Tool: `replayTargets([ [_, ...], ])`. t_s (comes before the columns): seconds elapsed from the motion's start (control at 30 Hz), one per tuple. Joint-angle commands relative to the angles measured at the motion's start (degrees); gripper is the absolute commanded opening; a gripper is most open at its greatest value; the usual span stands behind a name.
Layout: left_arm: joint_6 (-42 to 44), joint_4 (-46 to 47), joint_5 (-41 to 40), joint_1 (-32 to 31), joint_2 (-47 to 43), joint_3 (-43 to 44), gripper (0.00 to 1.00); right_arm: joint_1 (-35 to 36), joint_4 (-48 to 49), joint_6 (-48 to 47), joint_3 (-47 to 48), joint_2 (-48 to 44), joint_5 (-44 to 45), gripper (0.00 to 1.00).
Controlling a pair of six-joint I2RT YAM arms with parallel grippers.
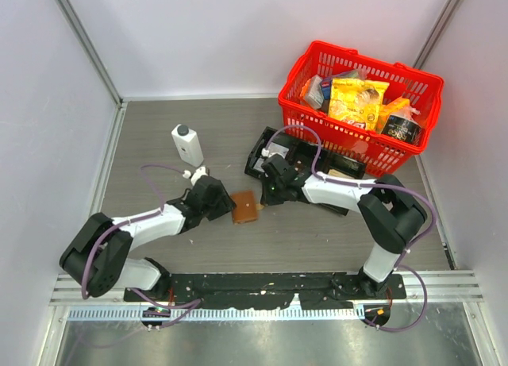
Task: Take the credit cards out of the card holder
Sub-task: Open the card holder at the center of the board.
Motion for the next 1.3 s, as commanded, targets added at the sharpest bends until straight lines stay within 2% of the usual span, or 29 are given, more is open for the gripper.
replayTargets([
  [0.0,6.8,-13.6,-8.3,-5.5,-2.8,2.6,0.57,0.7,3.0,2.4,-2.9,-2.5,-1.6,0.03],
  [0.17,9.1,-19.3,-16.5,-15.0,-1.1,9.9,0.62,-1.0,8.1,6.1,-8.7,-4.8,-4.4,0.02],
  [0.37,9.5,-26.4,-24.8,-22.7,8.9,19.5,0.66,-1.6,10.4,7.6,-12.0,-6.1,-4.8,0.02],
  [0.47,10.0,-29.2,-28.3,-26.9,12.8,24.1,0.72,-1.7,11.1,8.3,-12.8,-6.2,-4.8,0.03],
  [0.57,9.4,-30.0,-28.8,-28.5,15.8,27.0,0.75,-2.0,11.8,8.8,-13.7,-6.3,-5.1,0.02],
  [0.6,8.9,-30.3,-28.9,-28.5,16.6,27.8,0.85,-2.2,12.3,8.9,-14.0,-6.4,-5.5,0.02],
  [0.77,7.0,-34.0,-31.8,-28.7,21.3,30.2,0.88,-2.7,13.3,9.3,-15.3,-6.7,-6.6,0.02],
  [0.93,5.1,-36.1,-34.6,-28.6,23.6,31.0,0.87,-2.8,13.6,9.7,-15.9,-7.3,-6.8,0.02],
  [1.03,4.1,-36.3,-35.1,-28.7,21.8,30.1,0.84,-2.8,13.6,9.7,-16.2,-7.7,-6.9,0.03],
  [1.17,3.5,-35.4,-35.4,-28.6,16.3,28.3,0.75,-2.8,13.5,9.4,-15.8,-7.5,-7.5,0.02],
  [1.27,2.9,-35.2,-35.0,-27.1,12.7,26.6,0.63,-2.8,13.1,9.1,-15.4,-7.0,-8.2,0.03],
])
